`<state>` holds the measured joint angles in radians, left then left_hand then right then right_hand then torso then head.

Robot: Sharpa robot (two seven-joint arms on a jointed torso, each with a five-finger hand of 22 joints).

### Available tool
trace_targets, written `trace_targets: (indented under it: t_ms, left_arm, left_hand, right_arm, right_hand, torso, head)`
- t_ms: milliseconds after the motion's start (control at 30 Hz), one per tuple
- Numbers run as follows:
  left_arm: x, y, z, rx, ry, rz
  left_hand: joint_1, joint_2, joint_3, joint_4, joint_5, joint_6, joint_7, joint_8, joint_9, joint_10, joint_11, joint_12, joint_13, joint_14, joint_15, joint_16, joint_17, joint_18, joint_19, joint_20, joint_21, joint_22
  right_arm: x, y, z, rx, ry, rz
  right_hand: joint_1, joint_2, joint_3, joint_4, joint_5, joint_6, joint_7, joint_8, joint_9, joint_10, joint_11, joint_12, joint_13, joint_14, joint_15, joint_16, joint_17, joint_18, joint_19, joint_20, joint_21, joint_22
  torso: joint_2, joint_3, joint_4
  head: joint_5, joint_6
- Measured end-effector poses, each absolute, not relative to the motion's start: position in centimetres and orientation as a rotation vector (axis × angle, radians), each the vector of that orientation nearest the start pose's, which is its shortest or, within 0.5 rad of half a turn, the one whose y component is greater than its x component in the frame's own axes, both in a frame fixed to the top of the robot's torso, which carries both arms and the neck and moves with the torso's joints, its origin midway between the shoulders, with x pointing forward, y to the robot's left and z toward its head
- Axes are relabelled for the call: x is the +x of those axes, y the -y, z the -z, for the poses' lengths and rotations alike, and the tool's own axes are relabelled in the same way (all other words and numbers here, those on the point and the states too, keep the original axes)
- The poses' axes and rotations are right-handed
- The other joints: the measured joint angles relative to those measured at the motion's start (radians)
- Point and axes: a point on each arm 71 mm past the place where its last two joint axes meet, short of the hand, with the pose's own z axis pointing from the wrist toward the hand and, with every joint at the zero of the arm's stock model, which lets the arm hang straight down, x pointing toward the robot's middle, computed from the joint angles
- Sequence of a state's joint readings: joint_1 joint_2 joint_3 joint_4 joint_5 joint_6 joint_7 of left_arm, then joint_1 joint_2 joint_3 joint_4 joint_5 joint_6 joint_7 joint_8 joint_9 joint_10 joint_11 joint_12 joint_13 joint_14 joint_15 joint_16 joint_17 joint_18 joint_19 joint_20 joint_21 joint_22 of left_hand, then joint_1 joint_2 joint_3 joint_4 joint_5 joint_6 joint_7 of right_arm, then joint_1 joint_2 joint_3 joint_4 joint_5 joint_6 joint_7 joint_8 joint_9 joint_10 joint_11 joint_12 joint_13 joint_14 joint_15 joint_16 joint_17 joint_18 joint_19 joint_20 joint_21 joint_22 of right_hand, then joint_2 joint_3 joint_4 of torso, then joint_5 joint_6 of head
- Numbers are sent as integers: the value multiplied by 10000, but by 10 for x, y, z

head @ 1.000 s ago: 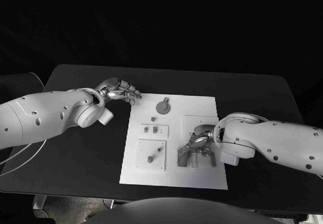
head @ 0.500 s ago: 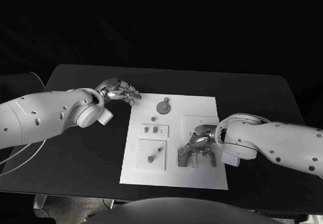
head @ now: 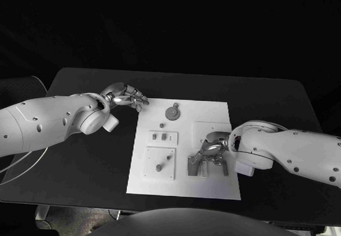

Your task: Assemble the parts on the task board

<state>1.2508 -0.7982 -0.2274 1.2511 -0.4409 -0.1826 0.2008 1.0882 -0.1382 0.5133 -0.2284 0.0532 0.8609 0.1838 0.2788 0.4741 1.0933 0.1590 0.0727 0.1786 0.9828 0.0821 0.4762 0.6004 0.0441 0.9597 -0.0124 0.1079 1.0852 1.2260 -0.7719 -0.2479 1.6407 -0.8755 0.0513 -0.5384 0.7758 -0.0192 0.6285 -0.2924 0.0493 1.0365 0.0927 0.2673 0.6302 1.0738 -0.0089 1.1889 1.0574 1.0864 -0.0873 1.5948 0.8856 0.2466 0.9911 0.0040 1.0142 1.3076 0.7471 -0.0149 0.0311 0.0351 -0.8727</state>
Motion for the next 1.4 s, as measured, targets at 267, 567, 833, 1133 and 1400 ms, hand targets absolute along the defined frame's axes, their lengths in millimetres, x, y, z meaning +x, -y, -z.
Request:
trace_targets:
  t_ms: [267,567,833,1133,1400]
  left_arm:
    - [514,-266,241,-7265,-18278,10697]
    - [513,-267,241,-7267,-18337,10677]
    - [513,-268,241,-7267,-18373,10641]
    - [513,-268,241,-7248,-18414,10616]
    - [513,-268,242,-7232,-18439,10598]
  left_hand:
    - [0,0,0,0,0,0,0,0,0,0,0,0,0,0,0,0,9,-1,0,0,0,-1]
    - [0,0,20,19,0,0,0,0,-8,-42,41,0,-19,0,0,-39,42,-7,0,0,0,9]
    - [0,0,29,28,0,0,0,0,-8,-112,39,0,-34,0,0,-39,59,-55,0,0,-39,18]
    - [0,0,29,27,0,0,0,0,-7,-144,69,0,-36,0,0,-78,80,-65,-1,1,-39,27]
    - [0,0,29,27,0,0,0,0,-6,-145,69,0,-35,0,0,-78,79,-74,-1,0,-39,26]
  right_arm:
    - [412,160,277,2124,-25555,-5501]
    - [410,163,275,2264,-25552,-5630]
    - [408,163,271,2201,-25644,-5867]
    - [410,167,272,2270,-25675,-5763]
    - [411,169,270,1924,-25447,-5524]
  right_hand:
    - [79,77,0,0,-1,-15,-14,-3,7,1,0,0,1,1,0,0,13,1,-1,2,0,0]
    - [225,223,-3,-2,-39,50,-11,37,13,38,-38,38,2,51,-16,0,56,10,-1,2,0,-1]
    - [961,956,38,-46,51,94,21,105,33,40,-39,38,2,92,-19,-1,52,78,0,3,0,-1]
    - [886,888,55,-25,50,95,20,96,24,40,-39,38,1,92,-19,-1,17,84,-1,3,0,-1]
    - [862,864,55,-25,50,94,20,96,24,39,-38,38,-6,93,-16,-1,17,80,0,3,0,-1]
  torso:
    - [0,-1,0]
    - [0,-1,0]
    - [0,-3,1]
    - [1,0,1]
    - [2,1,0]
  head:
    - [11,0]
    - [24,0]
    - [31,0]
    - [36,0]
    - [41,0]
